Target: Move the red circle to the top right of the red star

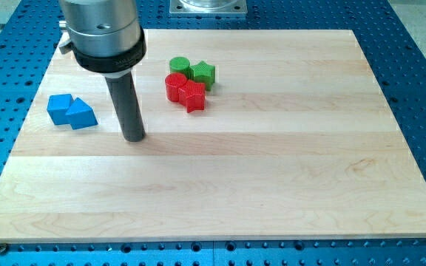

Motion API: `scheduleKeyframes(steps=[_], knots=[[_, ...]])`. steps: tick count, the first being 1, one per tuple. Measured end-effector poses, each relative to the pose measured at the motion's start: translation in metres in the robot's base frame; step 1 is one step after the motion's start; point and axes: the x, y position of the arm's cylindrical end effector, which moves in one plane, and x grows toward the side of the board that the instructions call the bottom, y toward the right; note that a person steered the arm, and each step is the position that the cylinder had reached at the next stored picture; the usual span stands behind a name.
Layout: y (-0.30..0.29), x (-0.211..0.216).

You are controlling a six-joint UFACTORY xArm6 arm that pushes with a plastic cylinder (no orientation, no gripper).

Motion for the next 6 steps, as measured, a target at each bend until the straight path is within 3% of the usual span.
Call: scheduleKeyframes(steps=[1, 2, 3, 5, 6], knots=[[-0.002, -0.035], [0.033, -0.085], [0.046, -0.089], [0.194, -0.069], [0.156, -0.069]])
